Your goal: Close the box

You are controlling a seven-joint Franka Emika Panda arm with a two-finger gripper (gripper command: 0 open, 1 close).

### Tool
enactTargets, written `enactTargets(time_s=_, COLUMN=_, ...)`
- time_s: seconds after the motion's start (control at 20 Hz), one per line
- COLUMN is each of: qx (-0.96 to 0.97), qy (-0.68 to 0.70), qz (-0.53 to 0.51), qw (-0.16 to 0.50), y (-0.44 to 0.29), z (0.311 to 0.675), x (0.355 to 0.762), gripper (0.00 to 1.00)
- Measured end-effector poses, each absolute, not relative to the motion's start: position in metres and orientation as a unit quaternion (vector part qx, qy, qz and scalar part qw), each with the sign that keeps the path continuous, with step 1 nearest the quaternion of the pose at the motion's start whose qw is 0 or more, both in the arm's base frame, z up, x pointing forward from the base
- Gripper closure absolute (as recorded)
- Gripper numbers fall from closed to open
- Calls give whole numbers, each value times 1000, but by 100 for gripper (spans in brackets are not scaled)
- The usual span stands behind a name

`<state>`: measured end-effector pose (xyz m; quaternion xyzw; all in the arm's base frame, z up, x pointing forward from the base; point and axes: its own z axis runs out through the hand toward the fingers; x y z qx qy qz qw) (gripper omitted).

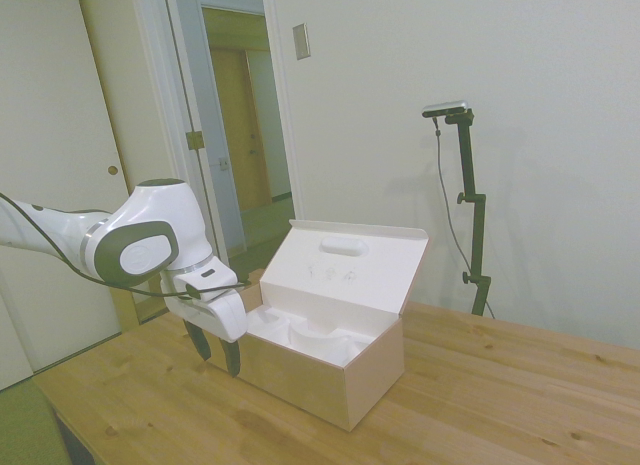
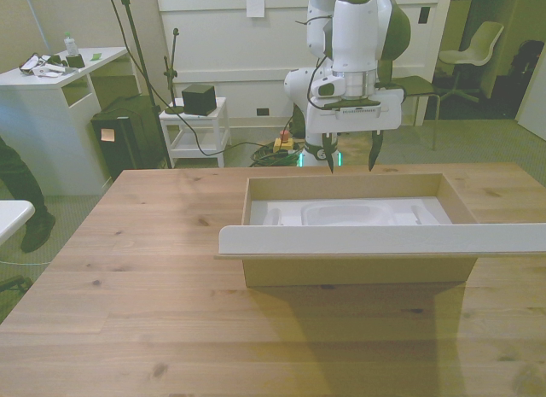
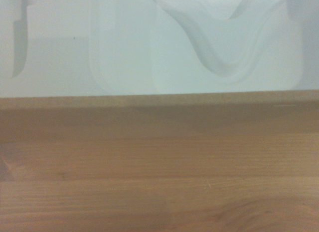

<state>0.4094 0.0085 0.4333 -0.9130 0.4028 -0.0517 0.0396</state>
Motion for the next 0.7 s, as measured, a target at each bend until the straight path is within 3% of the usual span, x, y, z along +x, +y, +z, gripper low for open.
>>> enactTargets(time_s=0.15, qx=-915, qy=398, qz=-57, qw=40, y=14, z=438, x=410, gripper=0)
enactTargets(time_s=0.7, qx=-913, qy=364, qz=-169, qw=80, y=38, z=540, x=393, gripper=0)
